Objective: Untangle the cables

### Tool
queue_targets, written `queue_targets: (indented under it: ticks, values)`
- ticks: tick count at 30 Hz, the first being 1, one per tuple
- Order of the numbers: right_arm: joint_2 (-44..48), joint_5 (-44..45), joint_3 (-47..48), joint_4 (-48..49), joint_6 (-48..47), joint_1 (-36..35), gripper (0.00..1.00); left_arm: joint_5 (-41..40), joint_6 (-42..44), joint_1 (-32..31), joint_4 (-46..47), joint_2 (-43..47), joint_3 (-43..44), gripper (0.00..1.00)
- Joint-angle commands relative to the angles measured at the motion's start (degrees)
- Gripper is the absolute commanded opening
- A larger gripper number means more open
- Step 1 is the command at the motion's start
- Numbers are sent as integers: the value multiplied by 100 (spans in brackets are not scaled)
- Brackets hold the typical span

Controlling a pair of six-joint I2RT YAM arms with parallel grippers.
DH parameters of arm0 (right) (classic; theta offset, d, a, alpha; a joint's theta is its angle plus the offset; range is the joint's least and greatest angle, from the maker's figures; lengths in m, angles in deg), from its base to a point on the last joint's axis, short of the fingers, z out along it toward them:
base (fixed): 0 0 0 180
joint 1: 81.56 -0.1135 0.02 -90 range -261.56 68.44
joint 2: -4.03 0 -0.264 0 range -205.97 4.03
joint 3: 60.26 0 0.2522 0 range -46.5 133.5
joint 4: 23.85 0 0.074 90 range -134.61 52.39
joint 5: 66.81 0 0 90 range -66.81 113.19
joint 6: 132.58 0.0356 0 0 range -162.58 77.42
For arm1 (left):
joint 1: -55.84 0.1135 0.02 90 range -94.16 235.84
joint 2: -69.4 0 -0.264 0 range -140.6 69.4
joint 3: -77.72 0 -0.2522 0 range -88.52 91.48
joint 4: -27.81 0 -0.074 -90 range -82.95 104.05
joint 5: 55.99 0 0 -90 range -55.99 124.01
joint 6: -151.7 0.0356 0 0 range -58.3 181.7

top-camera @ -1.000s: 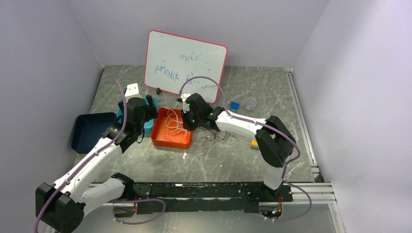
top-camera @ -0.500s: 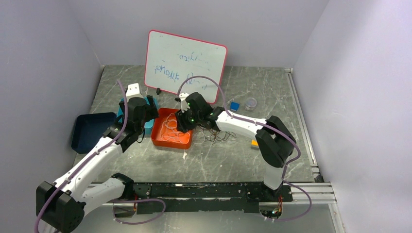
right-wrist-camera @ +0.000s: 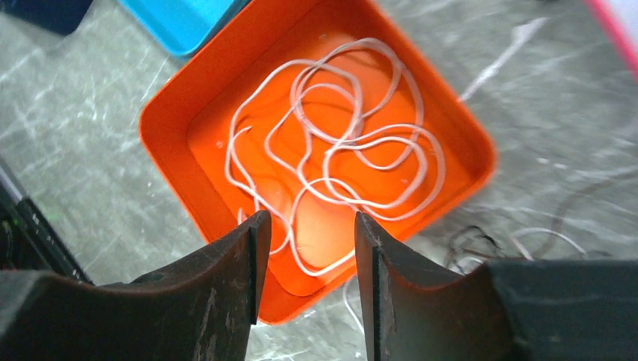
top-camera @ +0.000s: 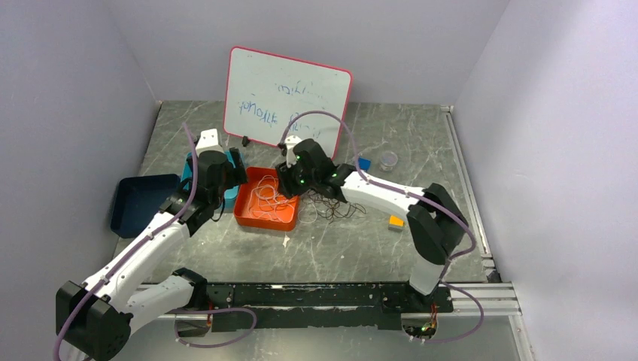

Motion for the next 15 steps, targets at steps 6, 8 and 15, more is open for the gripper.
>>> queue_targets:
  ticks: [6,8,15]
  values:
    - [1126,697,-526,-340,607,846,43,1192,642,22,680,-87,166,80]
    - [1216,660,-631,-526,599,890,40,1342,696,22,748,-148,183,80]
    - [1283,366,-1159,-664,872,890,35,1760,747,24,915,-415,256,77]
